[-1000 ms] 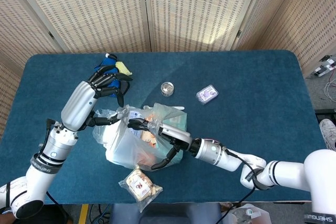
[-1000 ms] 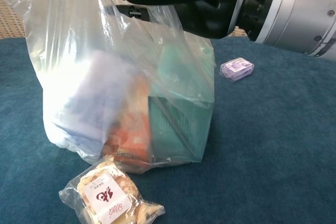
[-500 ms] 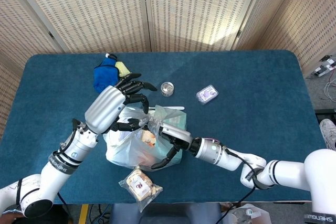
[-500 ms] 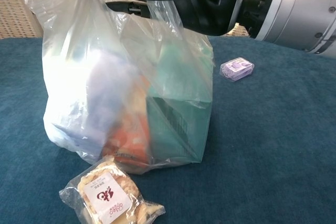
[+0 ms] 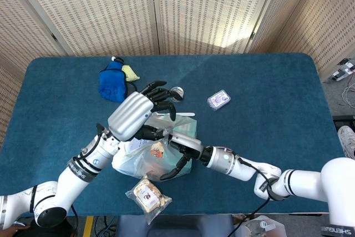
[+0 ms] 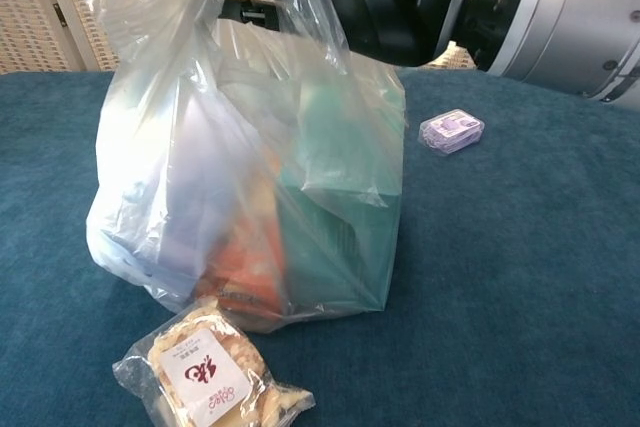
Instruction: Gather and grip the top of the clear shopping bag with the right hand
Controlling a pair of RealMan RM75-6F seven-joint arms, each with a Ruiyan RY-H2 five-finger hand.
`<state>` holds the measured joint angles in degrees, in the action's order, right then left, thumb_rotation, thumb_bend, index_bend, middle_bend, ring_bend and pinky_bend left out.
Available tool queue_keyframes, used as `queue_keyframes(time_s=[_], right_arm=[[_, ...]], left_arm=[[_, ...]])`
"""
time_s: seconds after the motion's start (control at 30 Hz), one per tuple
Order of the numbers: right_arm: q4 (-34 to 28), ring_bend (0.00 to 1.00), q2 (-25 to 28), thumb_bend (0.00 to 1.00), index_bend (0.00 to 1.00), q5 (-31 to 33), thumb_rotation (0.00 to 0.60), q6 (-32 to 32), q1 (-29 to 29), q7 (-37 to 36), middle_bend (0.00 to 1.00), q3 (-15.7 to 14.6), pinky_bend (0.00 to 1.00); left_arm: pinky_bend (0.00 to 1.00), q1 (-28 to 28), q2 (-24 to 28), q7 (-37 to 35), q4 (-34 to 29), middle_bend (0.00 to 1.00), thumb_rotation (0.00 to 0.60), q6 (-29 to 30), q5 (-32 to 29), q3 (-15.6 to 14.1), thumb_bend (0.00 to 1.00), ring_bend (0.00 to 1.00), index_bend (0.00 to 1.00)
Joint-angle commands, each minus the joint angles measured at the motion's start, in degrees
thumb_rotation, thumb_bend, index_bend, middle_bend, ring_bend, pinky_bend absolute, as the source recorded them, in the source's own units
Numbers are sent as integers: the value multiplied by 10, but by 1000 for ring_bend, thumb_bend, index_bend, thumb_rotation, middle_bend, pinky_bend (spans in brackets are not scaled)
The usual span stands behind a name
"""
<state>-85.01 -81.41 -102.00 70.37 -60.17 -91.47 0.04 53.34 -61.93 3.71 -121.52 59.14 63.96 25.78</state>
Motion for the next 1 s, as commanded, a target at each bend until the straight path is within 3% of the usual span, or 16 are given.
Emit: queue_keyframes(time_s=[0.03,0.23,0.73,1.0], right_arm=[[0,12,0,0,0,1,600,1,0,-2,71,1,44],[1,12,-4,0,0,4,600,-1,-1,-3,94,2,44],[6,52,-10,0,11,3,600,-5,-5,-16,192,0,44],[1,170,-9,0,133,15,600,-11,-4,-24,318,0,105]], left_arm=[[95,8,-5,7,-1,261,600,-3,-10,0,305,237,457],[95,26,-15,26,0,260,600,-10,-35,-2,306,218,269],[95,64,-39,71,17,234,600,-13,-94,-11,306,203,135],[95,71,-40,80,27,226,600,-11,-113,-14,299,202,114]])
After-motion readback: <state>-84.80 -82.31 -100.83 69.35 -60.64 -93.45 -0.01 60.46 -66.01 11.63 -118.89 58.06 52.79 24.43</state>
